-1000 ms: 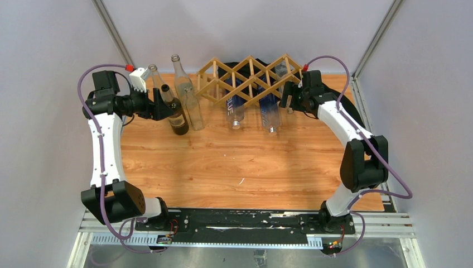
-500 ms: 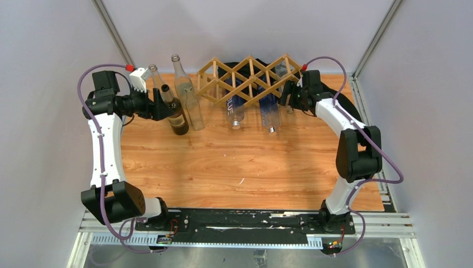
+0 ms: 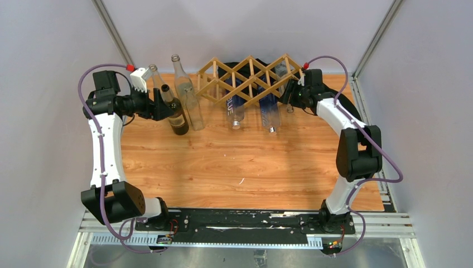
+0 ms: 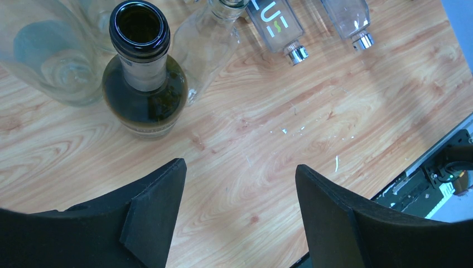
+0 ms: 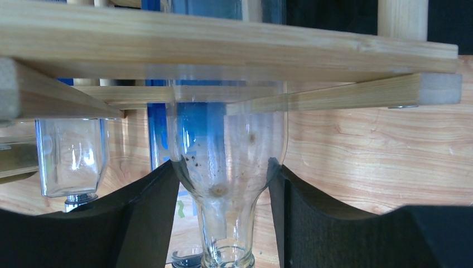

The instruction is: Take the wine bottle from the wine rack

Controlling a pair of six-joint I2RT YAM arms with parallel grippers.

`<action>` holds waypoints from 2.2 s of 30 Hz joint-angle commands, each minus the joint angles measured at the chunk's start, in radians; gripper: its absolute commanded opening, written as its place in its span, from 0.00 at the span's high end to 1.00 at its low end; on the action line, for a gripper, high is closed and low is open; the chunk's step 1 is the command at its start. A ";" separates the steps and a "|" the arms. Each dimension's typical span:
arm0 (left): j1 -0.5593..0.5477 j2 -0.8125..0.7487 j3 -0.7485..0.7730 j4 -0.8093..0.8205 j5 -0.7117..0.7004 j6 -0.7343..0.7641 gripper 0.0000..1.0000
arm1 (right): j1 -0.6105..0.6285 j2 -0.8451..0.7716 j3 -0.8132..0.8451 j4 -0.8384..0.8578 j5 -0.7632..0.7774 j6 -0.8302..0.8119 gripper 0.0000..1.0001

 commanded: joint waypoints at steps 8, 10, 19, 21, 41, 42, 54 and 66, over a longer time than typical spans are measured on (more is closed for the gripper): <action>-0.006 -0.022 0.008 -0.010 0.014 -0.003 0.23 | -0.021 0.036 -0.024 0.029 -0.037 0.018 0.40; -0.006 -0.021 0.008 -0.011 0.014 -0.003 0.23 | -0.021 0.039 -0.027 0.030 -0.040 0.019 0.38; -0.006 -0.019 0.016 -0.010 0.018 -0.009 0.22 | -0.022 0.039 -0.041 0.033 -0.042 0.024 0.34; -0.007 -0.019 0.016 -0.011 0.017 -0.010 0.22 | -0.020 0.037 -0.042 0.034 -0.041 0.025 0.40; -0.021 -0.024 0.018 -0.010 0.022 -0.011 0.23 | -0.021 -0.334 -0.401 0.189 -0.092 0.133 1.00; -0.022 -0.023 0.019 -0.010 0.022 -0.010 0.23 | -0.020 -0.374 -0.435 0.192 -0.099 0.138 1.00; -0.065 -0.021 0.036 -0.011 0.013 -0.010 0.23 | -0.021 -0.774 -0.604 0.022 -0.095 0.152 1.00; -0.161 -0.051 0.046 -0.010 -0.025 0.056 0.22 | -0.022 -1.003 -0.533 -0.268 -0.129 0.130 1.00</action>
